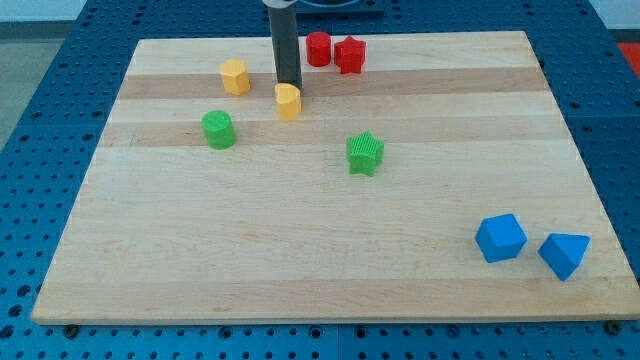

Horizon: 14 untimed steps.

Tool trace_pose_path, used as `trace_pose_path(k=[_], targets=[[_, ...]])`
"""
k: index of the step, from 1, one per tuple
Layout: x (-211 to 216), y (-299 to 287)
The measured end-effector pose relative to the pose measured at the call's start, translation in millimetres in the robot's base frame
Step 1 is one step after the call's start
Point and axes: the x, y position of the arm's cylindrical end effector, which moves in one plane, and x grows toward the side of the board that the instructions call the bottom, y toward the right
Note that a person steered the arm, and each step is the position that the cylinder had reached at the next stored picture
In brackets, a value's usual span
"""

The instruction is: Slide the yellow heart to the bottom center

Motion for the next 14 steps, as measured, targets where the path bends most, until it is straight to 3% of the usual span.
trace_pose_path(k=[9,10,14], targets=[[246,-59],[258,-59],[229,-38]])
